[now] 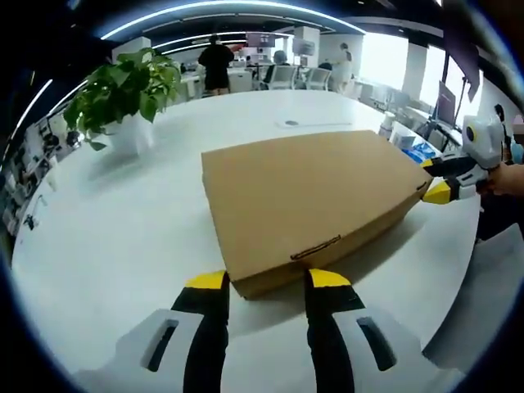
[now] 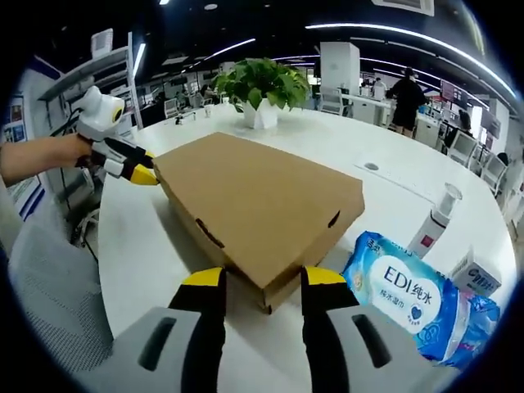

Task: Operate the shoe box by opening the lid, removing the specified soft item, and placing it in the target area until the item is outside and the box remains undamaged.

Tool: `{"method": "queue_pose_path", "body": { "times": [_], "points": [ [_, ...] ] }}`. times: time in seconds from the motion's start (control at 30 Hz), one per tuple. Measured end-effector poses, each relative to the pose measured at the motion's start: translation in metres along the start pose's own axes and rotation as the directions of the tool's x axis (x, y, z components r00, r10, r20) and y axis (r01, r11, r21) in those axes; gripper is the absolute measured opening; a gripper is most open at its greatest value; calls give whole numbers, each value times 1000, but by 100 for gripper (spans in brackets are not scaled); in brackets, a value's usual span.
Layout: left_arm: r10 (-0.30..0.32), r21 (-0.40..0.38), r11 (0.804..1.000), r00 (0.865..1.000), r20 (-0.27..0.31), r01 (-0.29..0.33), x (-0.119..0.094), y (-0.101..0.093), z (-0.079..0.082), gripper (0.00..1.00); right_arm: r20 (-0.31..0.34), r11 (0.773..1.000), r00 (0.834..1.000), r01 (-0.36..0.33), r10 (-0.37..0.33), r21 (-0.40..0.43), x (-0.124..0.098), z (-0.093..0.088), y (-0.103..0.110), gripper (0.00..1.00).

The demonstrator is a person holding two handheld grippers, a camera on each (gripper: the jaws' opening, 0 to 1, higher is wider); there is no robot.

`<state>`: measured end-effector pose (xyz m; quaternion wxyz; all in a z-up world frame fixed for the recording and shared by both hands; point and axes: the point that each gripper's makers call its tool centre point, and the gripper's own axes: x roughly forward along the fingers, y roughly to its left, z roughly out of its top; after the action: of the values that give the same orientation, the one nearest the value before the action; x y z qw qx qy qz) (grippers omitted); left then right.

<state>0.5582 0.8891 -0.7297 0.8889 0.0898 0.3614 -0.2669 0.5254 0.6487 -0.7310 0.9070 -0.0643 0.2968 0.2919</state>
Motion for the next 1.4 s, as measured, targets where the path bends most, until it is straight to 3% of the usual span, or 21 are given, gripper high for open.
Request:
{"method": "queue_pose_path", "body": {
  "times": [0.53,0.9,1.03,1.4],
  "points": [
    [-7,2,1000,1000,11,7,20,10,21,35,-16,1000,1000,12,-12,0,16,12,-22,34],
    [-2,25,1000,1000,17,1,21,8,22,36,-12,1000,1000,17,-18,-7,15,12,-25,34],
    [-22,34,999,999,23,21,20,2,22,44,-6,999,1000,27,-27,-23,12,12,-24,32],
    [-17,56,998,999,45,14,2,-1,18,44,30,997,998,55,-53,-49,-14,14,-27,32]
  ]
}}
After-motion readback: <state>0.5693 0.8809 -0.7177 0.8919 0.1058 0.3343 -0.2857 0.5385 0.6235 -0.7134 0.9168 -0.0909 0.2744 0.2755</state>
